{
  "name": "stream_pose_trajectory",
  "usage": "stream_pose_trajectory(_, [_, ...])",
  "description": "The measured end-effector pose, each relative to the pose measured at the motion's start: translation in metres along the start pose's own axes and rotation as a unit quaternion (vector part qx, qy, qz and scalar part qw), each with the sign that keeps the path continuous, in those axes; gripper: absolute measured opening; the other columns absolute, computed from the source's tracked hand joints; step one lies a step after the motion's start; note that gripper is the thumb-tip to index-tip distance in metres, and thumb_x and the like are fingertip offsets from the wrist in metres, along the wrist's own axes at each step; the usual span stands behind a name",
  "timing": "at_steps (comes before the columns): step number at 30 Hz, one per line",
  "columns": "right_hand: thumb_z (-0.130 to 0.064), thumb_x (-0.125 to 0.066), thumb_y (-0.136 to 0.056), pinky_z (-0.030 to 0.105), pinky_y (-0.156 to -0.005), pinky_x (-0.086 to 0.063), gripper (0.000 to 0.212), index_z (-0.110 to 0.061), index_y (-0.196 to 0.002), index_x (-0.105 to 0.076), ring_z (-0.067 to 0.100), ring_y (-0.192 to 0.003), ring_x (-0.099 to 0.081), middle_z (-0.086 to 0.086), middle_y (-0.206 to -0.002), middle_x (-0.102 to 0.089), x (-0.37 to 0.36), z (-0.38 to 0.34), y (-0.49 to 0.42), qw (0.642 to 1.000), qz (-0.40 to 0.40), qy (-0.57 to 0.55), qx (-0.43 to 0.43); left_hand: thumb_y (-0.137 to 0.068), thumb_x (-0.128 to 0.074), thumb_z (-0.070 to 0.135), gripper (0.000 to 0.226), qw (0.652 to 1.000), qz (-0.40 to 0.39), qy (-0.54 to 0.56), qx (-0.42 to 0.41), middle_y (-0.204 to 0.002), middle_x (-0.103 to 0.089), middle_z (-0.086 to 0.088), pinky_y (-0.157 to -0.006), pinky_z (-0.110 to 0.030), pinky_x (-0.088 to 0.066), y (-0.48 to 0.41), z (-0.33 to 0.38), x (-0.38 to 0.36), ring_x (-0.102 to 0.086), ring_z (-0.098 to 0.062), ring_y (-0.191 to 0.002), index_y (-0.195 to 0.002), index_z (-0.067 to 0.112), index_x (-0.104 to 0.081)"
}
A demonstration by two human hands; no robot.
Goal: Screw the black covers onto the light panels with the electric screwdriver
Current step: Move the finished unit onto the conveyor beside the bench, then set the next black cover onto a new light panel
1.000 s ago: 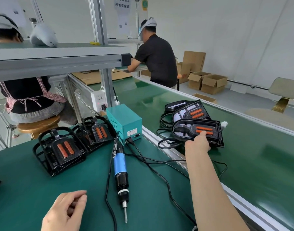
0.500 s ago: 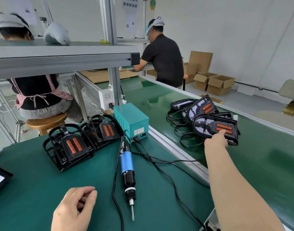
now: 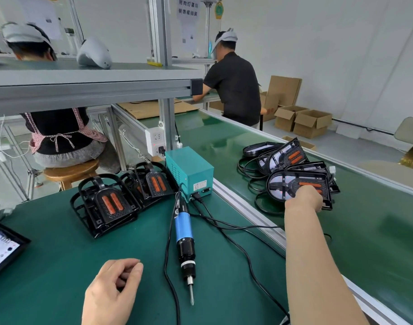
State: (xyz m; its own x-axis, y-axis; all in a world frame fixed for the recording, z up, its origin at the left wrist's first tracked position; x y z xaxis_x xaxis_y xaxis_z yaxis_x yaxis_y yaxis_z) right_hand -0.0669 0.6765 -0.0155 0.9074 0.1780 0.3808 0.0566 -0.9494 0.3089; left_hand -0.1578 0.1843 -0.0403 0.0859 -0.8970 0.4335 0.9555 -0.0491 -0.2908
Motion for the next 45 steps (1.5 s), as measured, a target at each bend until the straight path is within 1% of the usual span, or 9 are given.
stream_pose_trajectory(6, [-0.007, -0.060, -0.096, 0.027, -0.081, -0.052, 0.005, -0.007, -0.093, -0.056, 0.025, -0.100, -0.068, 0.010, -0.088, -0.051, -0.021, 0.022, 0.049, 0.971, -0.082, -0.204, -0.092, -0.084, -0.075, 0.007, 0.022, 1.000, -0.011, 0.018, 0.018, -0.076, -0.066, 0.003, -0.066, -0.003, -0.040, -0.001, -0.007, 0.001, -0.056, -0.006, -0.079, -0.074, 0.026, -0.073])
stream_pose_trajectory(10, [-0.009, -0.052, -0.099, 0.017, -0.043, -0.029, 0.041, -0.024, -0.074, -0.025, 0.021, -0.060, -0.037, 0.001, -0.073, -0.028, -0.043, 0.018, 0.095, 0.926, -0.146, -0.340, -0.066, -0.087, -0.072, 0.011, 0.019, 0.997, -0.017, 0.060, 0.055, -0.083, -0.068, 0.006, -0.068, -0.002, -0.042, -0.001, -0.015, 0.003, -0.058, -0.007, -0.081, -0.077, 0.027, -0.075])
stream_pose_trajectory(11, [-0.005, -0.051, -0.098, 0.017, -0.073, -0.024, 0.042, -0.025, -0.074, -0.023, 0.019, -0.061, -0.026, -0.001, -0.073, -0.023, -0.051, 0.021, 0.108, 0.920, -0.162, -0.352, -0.061, -0.088, -0.071, 0.011, 0.019, 0.995, -0.014, 0.075, 0.066, -0.085, -0.069, 0.004, -0.069, -0.002, -0.042, -0.001, -0.017, 0.005, -0.059, -0.005, -0.081, -0.078, 0.027, -0.076])
stream_pose_trajectory(21, [0.013, -0.040, -0.087, 0.019, -0.048, -0.026, 0.049, -0.033, -0.078, -0.022, 0.004, -0.047, -0.026, -0.014, -0.073, -0.020, -0.150, 0.043, 0.278, 0.886, -0.377, -0.261, 0.069, -0.092, -0.066, 0.010, 0.020, 0.975, -0.001, 0.171, 0.142, -0.089, -0.073, -0.002, -0.074, -0.012, -0.050, 0.010, -0.032, 0.021, -0.068, -0.013, -0.088, -0.084, 0.024, -0.077])
stream_pose_trajectory(24, [0.012, -0.045, -0.090, 0.035, -0.075, -0.015, 0.049, -0.033, -0.092, -0.024, 0.003, -0.055, -0.040, -0.010, -0.075, -0.038, -0.178, 0.063, 0.319, 0.880, -0.414, -0.226, 0.059, -0.092, -0.065, 0.006, 0.024, 0.975, 0.000, 0.160, 0.154, -0.084, -0.073, -0.001, -0.078, -0.023, -0.050, 0.014, -0.040, 0.028, -0.068, -0.018, -0.085, -0.085, 0.025, -0.077])
stream_pose_trajectory(26, [-0.004, -0.055, -0.098, 0.022, -0.078, -0.051, 0.036, -0.034, -0.114, -0.043, 0.010, -0.081, -0.061, -0.004, -0.103, -0.059, -0.195, 0.077, 0.341, 0.871, -0.445, -0.199, 0.054, -0.092, -0.063, 0.003, 0.027, 0.976, 0.006, 0.144, 0.165, -0.079, -0.073, 0.000, -0.078, -0.030, -0.054, 0.015, -0.045, 0.036, -0.068, -0.021, -0.081, -0.085, 0.024, -0.077])
stream_pose_trajectory(32, [-0.031, -0.049, -0.106, 0.033, -0.086, -0.046, 0.041, -0.038, -0.147, -0.047, 0.011, -0.093, -0.061, -0.002, -0.102, -0.064, -0.230, 0.068, 0.386, 0.808, -0.473, -0.034, 0.349, -0.093, -0.057, 0.003, 0.034, 0.971, 0.081, 0.114, 0.194, -0.072, -0.073, 0.008, -0.071, -0.029, -0.055, 0.018, -0.062, 0.091, -0.068, -0.008, -0.070, -0.077, 0.027, -0.075])
stream_pose_trajectory(38, [-0.047, -0.032, -0.108, 0.034, -0.081, -0.040, 0.043, -0.040, -0.148, -0.046, 0.016, -0.110, -0.058, -0.006, -0.128, -0.064, -0.255, 0.069, 0.393, 0.779, -0.422, 0.145, 0.440, -0.094, -0.061, 0.017, 0.020, 0.968, 0.202, -0.002, 0.149, -0.082, -0.066, 0.011, -0.062, -0.017, -0.042, -0.003, -0.054, 0.184, -0.059, -0.004, -0.071, -0.086, 0.033, -0.070])
stream_pose_trajectory(45, [-0.042, -0.041, -0.106, 0.042, -0.071, -0.057, 0.028, -0.022, -0.102, -0.060, 0.023, -0.078, -0.068, 0.000, -0.088, -0.069, -0.250, 0.070, 0.383, 0.812, -0.424, 0.041, 0.400, -0.092, -0.065, 0.024, 0.036, 0.912, 0.310, -0.258, 0.073, -0.125, -0.053, -0.004, -0.097, -0.039, -0.042, -0.064, -0.030, 0.290, -0.046, -0.025, -0.117, -0.126, 0.014, -0.058])
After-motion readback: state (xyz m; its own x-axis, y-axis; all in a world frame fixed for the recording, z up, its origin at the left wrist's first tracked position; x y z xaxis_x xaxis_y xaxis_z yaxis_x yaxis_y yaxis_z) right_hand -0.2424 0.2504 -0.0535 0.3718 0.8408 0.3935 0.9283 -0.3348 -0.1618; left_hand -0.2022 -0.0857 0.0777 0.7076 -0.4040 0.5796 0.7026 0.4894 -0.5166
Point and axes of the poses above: each hand's wrist, its own y-axis away from the middle knuckle, its own x-axis out of the back of the hand, z = x × y, the point moved 9 cm from there along -y, towards the middle knuckle
